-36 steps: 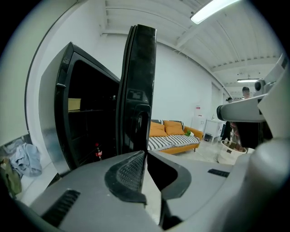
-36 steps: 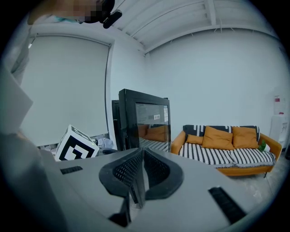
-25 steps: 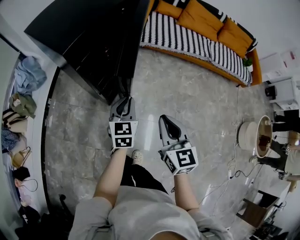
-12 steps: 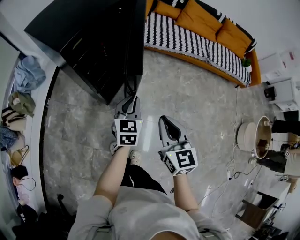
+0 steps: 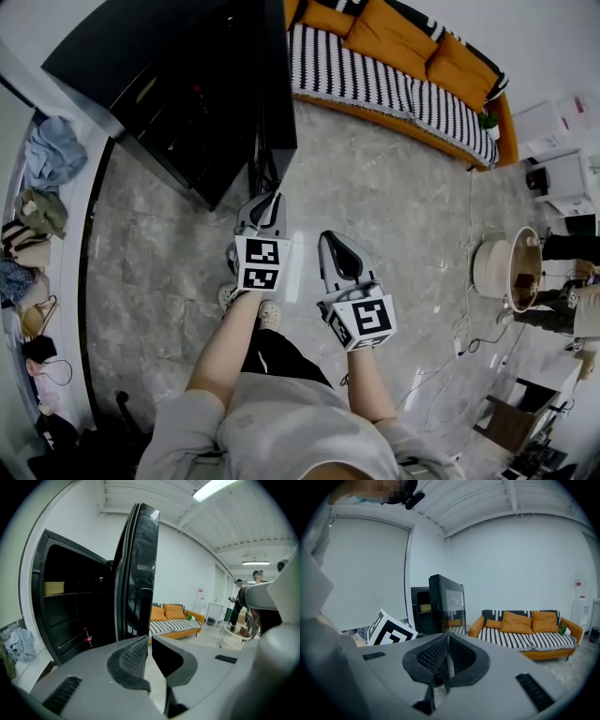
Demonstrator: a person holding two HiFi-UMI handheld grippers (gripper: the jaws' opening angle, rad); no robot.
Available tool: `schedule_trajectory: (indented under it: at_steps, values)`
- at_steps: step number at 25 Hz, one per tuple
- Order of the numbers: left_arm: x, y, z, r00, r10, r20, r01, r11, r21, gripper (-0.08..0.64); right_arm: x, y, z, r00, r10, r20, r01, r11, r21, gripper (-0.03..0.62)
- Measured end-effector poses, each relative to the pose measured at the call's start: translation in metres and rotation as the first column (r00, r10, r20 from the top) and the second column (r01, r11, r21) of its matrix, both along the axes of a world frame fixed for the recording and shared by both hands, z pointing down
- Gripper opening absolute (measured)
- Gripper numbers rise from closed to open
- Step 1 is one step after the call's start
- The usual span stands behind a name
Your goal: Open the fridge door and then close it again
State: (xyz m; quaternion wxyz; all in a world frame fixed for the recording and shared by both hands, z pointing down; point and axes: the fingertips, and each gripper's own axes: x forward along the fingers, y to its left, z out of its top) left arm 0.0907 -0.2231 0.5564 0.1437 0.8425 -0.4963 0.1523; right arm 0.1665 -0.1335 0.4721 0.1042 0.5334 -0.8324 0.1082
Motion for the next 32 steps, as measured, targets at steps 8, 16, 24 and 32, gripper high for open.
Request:
schedule_trajectory:
  at_steps: [8, 16, 24, 32]
  values:
    - [0.005, 0.001, 0.001, 0.999, 0.034, -0.001, -0.034, 0.999, -0.015, 0.026, 0.000, 0.001, -0.001, 1.000, 0.001, -0.002, -0.001, 1.000, 0.000, 0.025]
    - [-0.008, 0.000, 0.001, 1.000, 0.023, 0.009, -0.023, 1.000, -0.006, 0.023, -0.008, 0.000, -0.002, 1.000, -0.010, -0.004, 0.010, 1.000, 0.003, 0.025]
    - [-0.027, -0.002, 0.000, 1.000, 0.002, 0.013, -0.002, 1.000, -0.001, 0.017, -0.020, -0.003, -0.004, 1.000, -0.026, -0.001, 0.026, 1.000, 0.005, 0.025]
    - [-0.054, -0.003, 0.001, 0.999, -0.036, 0.007, 0.036, 0.999, -0.008, 0.017, -0.036, -0.007, -0.005, 0.999, -0.053, -0.002, 0.053, 0.999, 0.009, 0.026]
